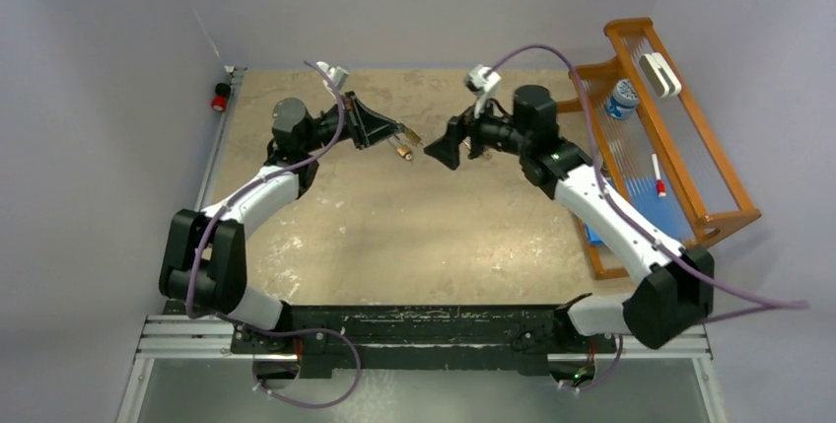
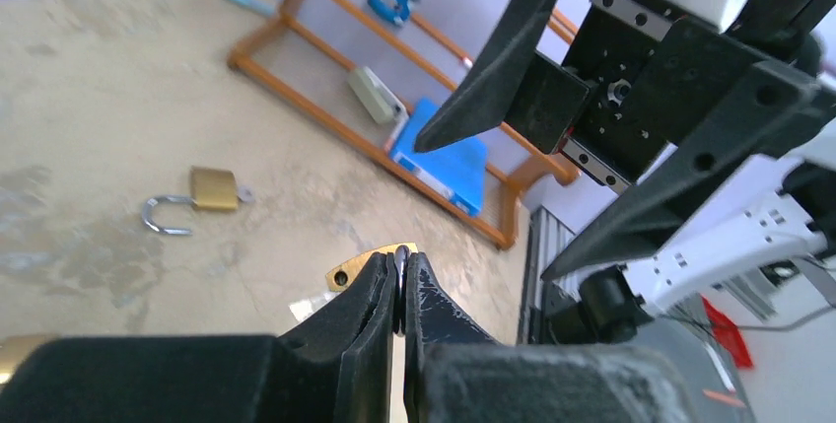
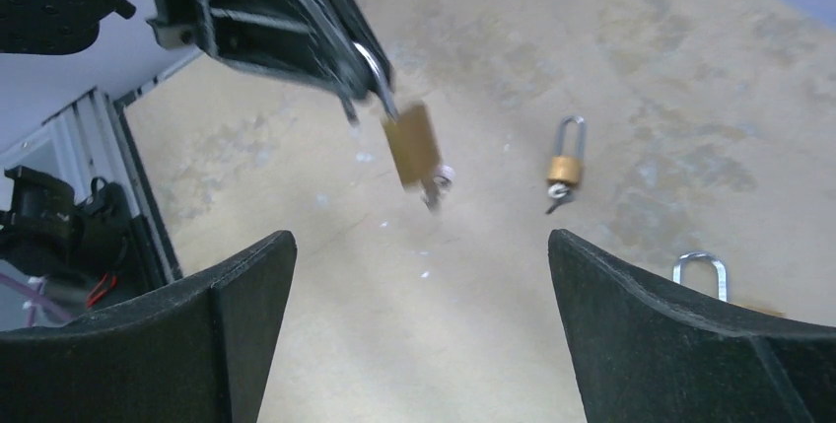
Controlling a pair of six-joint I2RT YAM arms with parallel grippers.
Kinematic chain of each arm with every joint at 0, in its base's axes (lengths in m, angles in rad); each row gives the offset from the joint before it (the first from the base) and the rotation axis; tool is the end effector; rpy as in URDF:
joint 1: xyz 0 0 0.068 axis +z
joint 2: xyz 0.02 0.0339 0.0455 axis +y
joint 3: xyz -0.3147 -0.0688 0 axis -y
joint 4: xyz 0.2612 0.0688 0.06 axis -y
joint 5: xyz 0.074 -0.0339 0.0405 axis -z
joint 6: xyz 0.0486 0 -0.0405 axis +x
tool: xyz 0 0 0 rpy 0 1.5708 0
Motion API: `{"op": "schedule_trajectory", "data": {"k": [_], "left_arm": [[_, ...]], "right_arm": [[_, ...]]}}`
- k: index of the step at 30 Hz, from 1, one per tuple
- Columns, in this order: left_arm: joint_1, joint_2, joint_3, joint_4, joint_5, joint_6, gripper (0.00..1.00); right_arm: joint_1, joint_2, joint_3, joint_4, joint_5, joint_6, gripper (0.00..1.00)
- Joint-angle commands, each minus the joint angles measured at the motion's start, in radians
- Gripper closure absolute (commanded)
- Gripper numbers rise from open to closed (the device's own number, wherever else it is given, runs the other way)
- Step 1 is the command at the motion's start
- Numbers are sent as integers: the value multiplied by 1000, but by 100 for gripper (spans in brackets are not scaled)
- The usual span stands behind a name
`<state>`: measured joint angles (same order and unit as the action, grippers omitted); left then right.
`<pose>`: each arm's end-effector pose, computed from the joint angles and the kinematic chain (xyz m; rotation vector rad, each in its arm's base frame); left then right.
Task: Lock with the key
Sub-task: Pick up the lock from the center of the board, then lock the lock.
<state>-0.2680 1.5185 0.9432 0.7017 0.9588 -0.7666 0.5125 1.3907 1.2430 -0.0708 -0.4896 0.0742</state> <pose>0.3332 -0.1328 0.3488 0.4762 1.6328 -1.4841 0.2894 0.1891 0.4187 -0.7473 1.6871 0.8524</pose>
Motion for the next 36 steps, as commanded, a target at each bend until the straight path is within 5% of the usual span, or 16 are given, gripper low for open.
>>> {"op": "schedule_trajectory", "data": {"k": [1,7,14,21,36], "left_arm": [[37,-149,-48,231,-152,-11,100],[39,-199,-125,448,-371,-28,100],[39,-84,-211,941,-517,-255,100],[35,-57,-201,1017,-516,-295,100],[13,-66,-190,1030,-477,-326,100]], "right_arm": [[-117,-150,-208,457,-194,123,1],[-164,-150,-385,1034,-340,181,1],[-201,63,-148,1180,-614,449,5],[-189,252,-15,1635,-604,804,9],[-69,345,72,1408,-465,616,18]]}}
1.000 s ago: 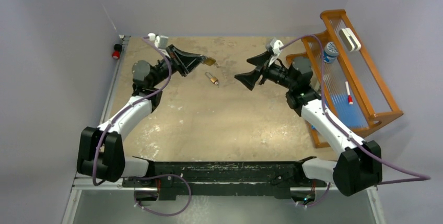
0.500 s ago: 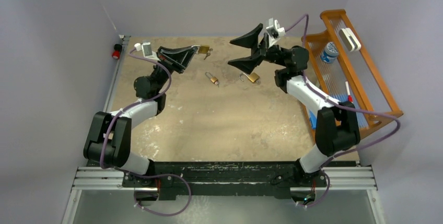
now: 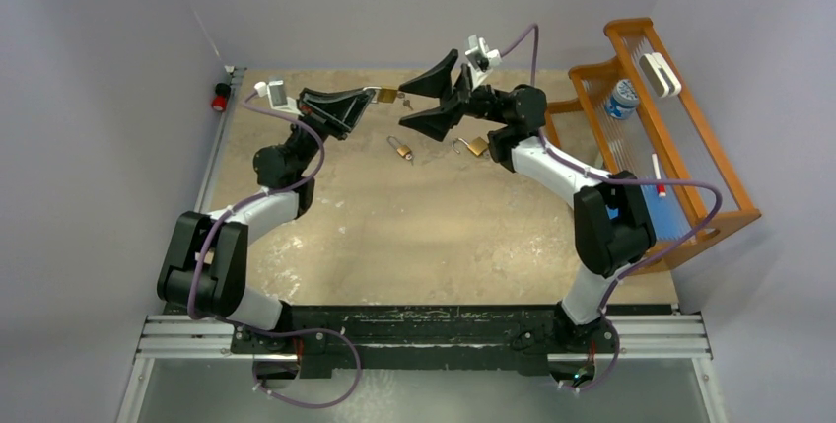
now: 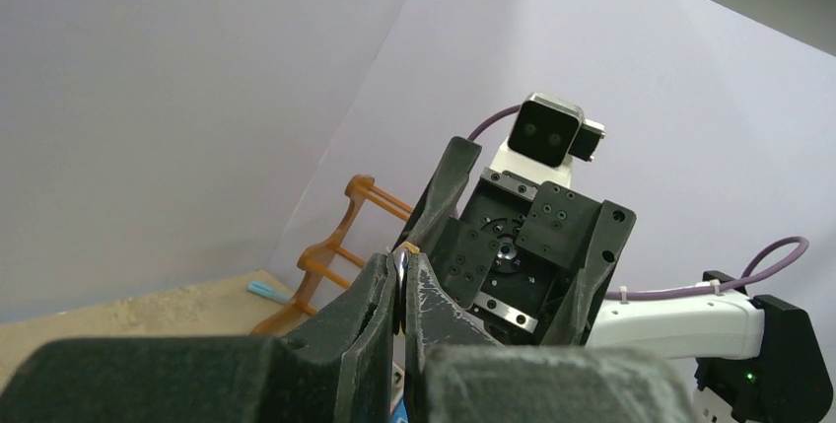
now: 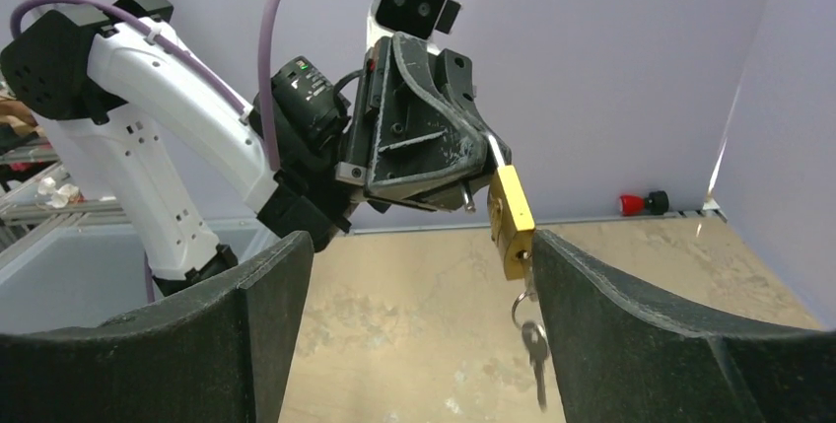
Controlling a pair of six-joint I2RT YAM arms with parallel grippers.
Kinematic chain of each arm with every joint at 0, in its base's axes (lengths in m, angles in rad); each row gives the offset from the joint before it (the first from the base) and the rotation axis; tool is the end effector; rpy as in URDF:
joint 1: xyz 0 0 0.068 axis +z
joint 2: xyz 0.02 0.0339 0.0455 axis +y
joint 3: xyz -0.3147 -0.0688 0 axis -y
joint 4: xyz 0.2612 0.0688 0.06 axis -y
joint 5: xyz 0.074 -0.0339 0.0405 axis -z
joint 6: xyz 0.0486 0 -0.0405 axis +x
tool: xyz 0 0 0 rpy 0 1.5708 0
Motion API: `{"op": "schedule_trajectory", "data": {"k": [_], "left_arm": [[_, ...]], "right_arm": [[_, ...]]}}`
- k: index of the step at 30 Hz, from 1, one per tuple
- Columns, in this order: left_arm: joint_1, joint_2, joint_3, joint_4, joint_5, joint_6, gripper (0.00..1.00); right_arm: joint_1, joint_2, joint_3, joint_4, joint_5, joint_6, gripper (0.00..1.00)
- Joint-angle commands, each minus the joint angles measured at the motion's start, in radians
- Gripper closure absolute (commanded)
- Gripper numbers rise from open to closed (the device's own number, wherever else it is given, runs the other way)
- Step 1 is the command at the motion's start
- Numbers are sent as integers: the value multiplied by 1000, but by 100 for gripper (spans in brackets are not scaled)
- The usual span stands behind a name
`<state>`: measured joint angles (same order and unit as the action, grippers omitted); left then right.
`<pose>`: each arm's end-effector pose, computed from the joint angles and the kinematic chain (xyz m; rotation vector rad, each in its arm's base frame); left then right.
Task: Lock with the key
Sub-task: Lock the lock.
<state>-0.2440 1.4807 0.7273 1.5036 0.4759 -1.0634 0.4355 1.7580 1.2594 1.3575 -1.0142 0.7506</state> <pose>0.2944 -0.0963 0.3719 0.0996 1.0033 -1.4006 0.3469 0.2069 0.4260 -0.9372 0.8684 1.3956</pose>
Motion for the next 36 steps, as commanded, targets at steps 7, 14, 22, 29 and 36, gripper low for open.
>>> {"op": "schedule_trajectory", "data": {"k": [7,14,22,29,36], "left_arm": [[-21,-28,36,228,27,-35,100],[-24,-34,41,228,36,-41,100],[-27,-40,37,229,36,-37,100],[-28,-40,35,230,38,-35,100],[-29,-42,21,229,47,-27,100]], "right_arm": [[19,-8,66,-30,95,-79,19],[35,21,91,-31,89,-67,22],[62,50,103,-27,88,-47,32],[63,64,117,-22,79,-19,49],[65,64,112,9,72,17,63]]}}
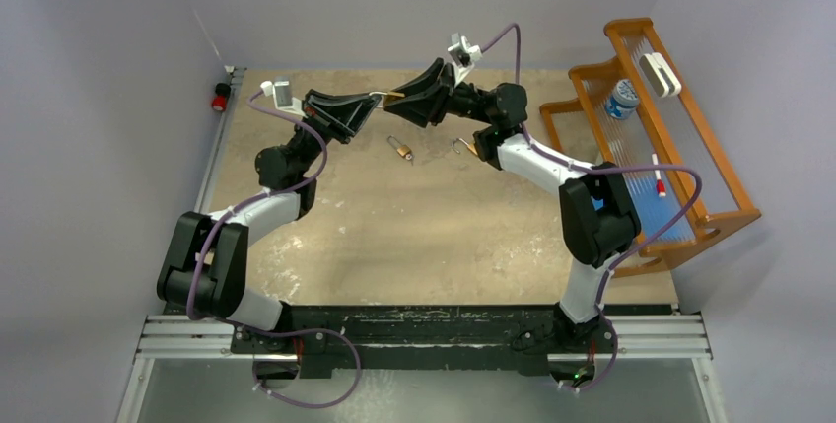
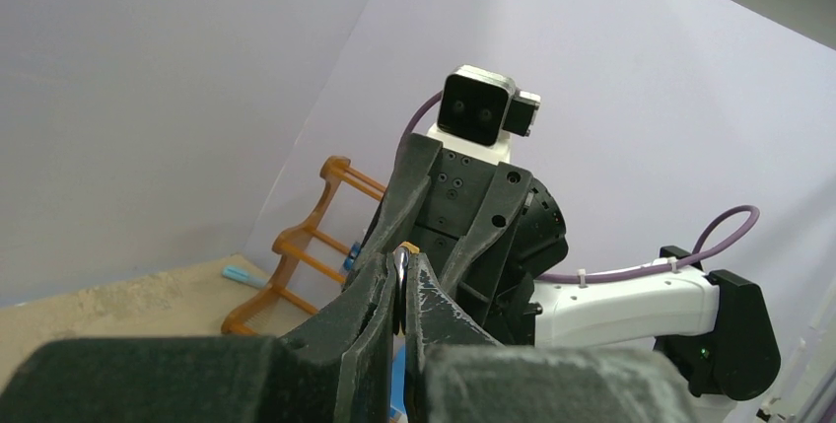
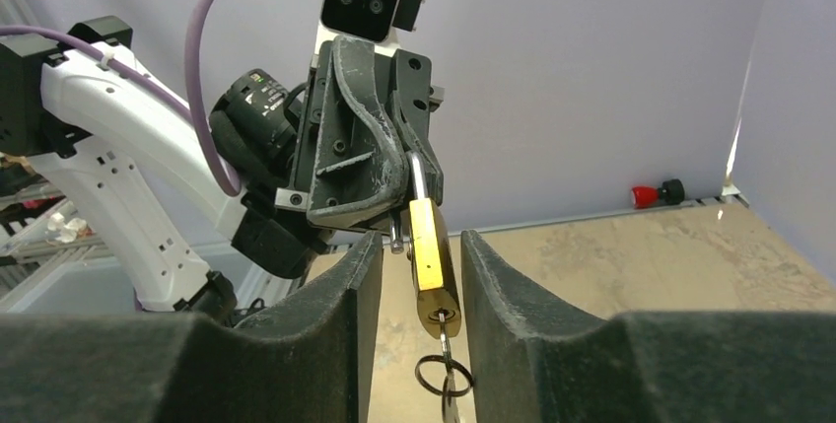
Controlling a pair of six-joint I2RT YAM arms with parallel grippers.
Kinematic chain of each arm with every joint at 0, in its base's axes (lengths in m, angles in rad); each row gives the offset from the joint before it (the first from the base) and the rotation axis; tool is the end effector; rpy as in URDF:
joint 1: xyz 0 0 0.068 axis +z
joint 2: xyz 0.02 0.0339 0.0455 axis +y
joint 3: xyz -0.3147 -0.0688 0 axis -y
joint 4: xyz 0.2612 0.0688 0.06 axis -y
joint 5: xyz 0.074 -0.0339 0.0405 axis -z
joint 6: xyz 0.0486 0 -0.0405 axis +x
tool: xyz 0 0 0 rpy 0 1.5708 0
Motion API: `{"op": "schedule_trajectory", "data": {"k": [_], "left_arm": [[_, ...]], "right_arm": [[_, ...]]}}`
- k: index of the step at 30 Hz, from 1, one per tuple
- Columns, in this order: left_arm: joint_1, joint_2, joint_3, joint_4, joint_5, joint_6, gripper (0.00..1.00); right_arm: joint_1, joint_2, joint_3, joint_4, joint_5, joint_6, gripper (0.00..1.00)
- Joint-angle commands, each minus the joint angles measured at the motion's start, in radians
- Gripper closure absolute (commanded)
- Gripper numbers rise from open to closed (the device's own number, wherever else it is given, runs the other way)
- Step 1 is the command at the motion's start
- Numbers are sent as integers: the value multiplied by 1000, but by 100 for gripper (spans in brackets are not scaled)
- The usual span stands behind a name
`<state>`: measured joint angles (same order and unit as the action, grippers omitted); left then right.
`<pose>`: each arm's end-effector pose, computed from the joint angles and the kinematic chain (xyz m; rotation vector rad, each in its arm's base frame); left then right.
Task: Lock with the key
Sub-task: Lock the lock.
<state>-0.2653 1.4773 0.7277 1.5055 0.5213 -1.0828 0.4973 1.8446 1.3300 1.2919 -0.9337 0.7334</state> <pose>0.2901 -0.1039 0.3724 0.1488 1.0202 -1.4511 0.3640 0.2420 0.4123 -0.8714 0.9183 1.4480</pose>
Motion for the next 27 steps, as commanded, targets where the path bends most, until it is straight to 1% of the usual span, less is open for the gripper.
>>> {"op": "schedule_trajectory", "data": {"k": [1,5,6,8,9,11,12,13,14,15,17,20,23,25,27], "left_arm": [[-8,-40,17,228,3,-5,100],[-8,-44,10,227,7,2,100],[-8,-46,8,226,8,5,100],[-6,-53,6,212,13,15,100],[-6,-68,6,191,14,26,91],[-6,-104,2,109,10,75,62],[-6,-126,-1,60,9,109,47],[-6,-155,-3,15,7,141,39],[-6,-184,-2,-43,4,168,34],[-6,-209,-1,-92,1,194,31],[-6,-253,12,-193,1,250,29],[-7,-274,53,-331,61,303,32],[-10,-229,137,-452,190,282,37],[-16,-190,180,-487,240,252,38],[-21,-167,195,-490,250,229,38]], "right_arm": [[2,-23,39,76,-11,39,67],[2,-29,42,78,-33,67,97],[1,-32,45,75,-47,77,100],[-9,-39,51,69,-73,107,100],[-17,-44,55,64,-90,130,100],[-38,-46,78,45,-138,192,100],[-51,-45,89,46,-167,226,100],[-65,-46,95,56,-189,264,100],[-76,-49,95,69,-210,296,100],[-87,-53,96,74,-228,318,100],[-98,-60,101,58,-266,333,100],[-97,-84,108,-18,-305,294,100],[-98,-106,120,-98,-322,247,100],[-98,-118,128,-139,-329,223,100],[-98,-124,136,-165,-335,213,100]]}}
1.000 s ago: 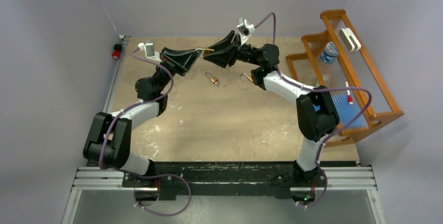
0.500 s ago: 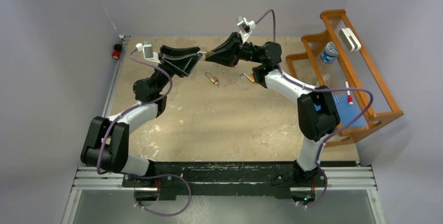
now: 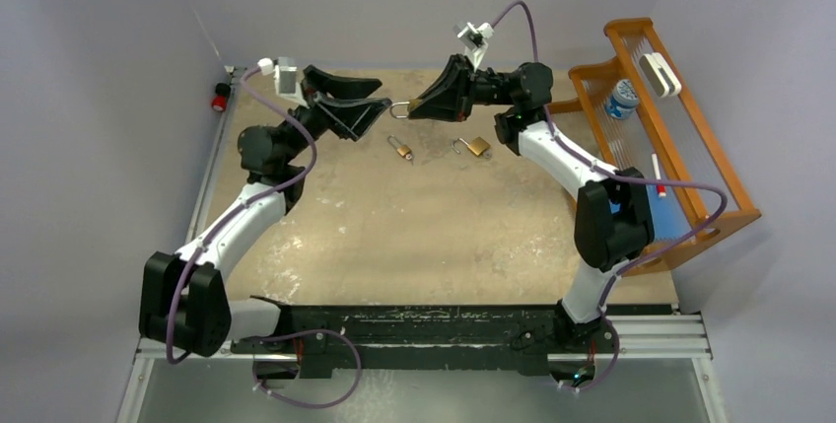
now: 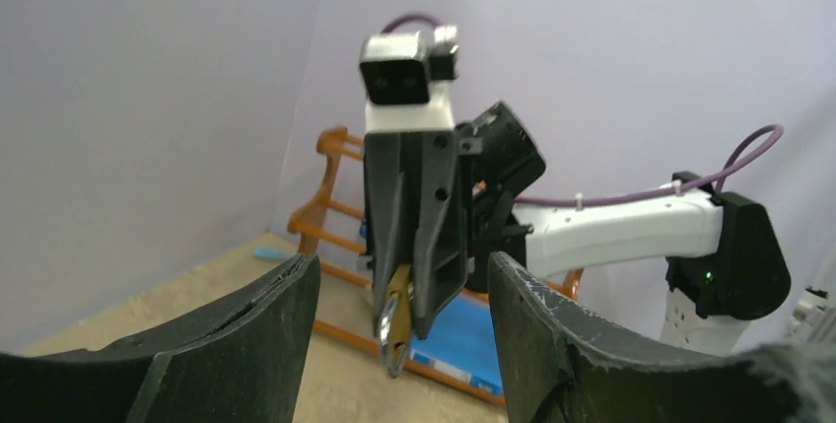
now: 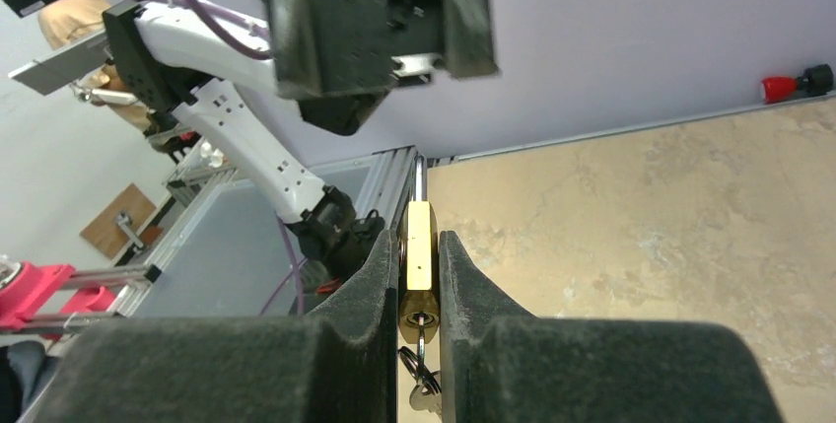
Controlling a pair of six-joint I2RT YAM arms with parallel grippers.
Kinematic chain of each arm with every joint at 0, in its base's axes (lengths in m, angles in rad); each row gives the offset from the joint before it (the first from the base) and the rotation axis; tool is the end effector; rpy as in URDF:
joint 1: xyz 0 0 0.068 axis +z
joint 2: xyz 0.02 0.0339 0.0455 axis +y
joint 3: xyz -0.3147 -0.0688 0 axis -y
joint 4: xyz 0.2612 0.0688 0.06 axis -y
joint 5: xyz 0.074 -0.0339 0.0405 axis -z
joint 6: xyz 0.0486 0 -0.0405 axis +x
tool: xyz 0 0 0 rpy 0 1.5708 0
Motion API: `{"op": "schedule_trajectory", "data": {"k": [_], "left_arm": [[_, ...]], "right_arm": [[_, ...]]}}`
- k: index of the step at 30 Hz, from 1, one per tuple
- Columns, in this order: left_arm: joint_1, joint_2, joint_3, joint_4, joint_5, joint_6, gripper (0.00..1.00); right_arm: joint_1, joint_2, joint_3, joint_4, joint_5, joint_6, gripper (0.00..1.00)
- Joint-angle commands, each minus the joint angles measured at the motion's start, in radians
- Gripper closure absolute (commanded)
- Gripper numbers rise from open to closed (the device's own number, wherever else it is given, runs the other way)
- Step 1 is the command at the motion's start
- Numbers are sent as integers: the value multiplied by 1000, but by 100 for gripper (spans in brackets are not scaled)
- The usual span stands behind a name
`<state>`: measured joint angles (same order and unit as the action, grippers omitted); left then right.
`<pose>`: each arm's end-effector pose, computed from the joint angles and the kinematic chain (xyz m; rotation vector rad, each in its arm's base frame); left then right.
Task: Lock with the key
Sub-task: Lock the lock.
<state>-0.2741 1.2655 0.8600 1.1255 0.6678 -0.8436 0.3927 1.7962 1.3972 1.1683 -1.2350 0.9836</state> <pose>0.2551 -0.1030 0.4397 0.4008 1.0373 -1.2930 0.3695 0.2027 0.4367 -1.0384 1.1432 1.6202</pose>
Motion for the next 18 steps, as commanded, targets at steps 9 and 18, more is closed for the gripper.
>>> {"op": "schedule_trajectory", "data": {"k": [9,18], "left_arm": [[-32,55,68,-124,127,-7,44],[-34,57,55,-60,135,-28,73]], "right_arm": [[7,-88,84,-53,-39,-41,100],[7,-87,82,-53,-41,-39,100]]}}
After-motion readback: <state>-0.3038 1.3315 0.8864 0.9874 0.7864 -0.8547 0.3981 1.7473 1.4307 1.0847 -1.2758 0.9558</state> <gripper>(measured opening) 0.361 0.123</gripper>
